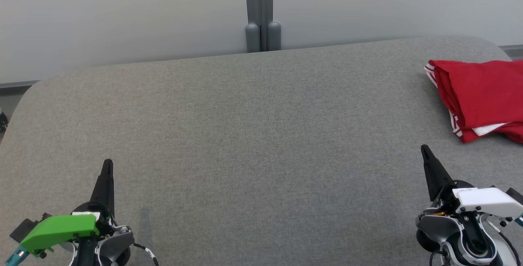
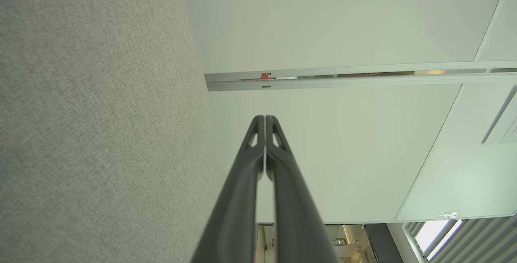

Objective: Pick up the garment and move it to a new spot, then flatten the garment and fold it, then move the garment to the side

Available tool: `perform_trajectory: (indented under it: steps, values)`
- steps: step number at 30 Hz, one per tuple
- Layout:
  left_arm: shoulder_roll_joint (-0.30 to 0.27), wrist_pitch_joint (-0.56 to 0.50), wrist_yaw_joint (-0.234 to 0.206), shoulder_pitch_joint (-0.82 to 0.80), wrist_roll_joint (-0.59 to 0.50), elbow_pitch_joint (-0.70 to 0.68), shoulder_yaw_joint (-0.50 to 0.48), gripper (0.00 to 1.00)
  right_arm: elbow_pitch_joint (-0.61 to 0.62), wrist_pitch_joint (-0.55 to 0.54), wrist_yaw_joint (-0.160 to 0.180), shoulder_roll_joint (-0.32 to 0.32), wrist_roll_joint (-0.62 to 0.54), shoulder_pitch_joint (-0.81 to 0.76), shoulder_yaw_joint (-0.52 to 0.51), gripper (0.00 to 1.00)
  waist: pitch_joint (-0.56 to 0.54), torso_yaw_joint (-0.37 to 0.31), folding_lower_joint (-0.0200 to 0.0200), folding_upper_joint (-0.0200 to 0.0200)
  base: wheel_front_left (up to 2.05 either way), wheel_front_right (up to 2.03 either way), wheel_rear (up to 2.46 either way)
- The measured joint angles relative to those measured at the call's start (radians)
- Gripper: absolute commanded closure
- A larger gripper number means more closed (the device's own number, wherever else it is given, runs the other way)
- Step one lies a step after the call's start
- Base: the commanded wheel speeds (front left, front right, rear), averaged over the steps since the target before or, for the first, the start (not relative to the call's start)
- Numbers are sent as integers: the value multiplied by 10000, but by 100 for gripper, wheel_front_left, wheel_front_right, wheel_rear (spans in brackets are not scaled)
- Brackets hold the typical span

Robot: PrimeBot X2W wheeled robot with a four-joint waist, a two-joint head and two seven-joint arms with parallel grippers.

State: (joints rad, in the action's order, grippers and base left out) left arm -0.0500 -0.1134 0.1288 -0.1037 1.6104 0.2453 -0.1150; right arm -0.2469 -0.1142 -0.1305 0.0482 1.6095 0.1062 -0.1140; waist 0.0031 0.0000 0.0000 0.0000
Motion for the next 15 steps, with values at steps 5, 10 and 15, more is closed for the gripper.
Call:
perform_trajectory:
  steps: [5, 10, 15]
  values:
    - [0, 0, 0, 0, 0, 0, 0, 100, 0, 0, 0, 0, 0, 0, 0, 100, 0, 0, 0, 0, 0, 0, 0]
    - [0, 0, 0, 0, 0, 0, 0, 100, 0, 0, 0, 0, 0, 0, 0, 100, 0, 0, 0, 0, 0, 0, 0]
    - [2, 0, 0, 0, 0, 0, 0, 100, 0, 0, 0, 0, 0, 0, 0, 100, 0, 0, 0, 0, 0, 0, 0]
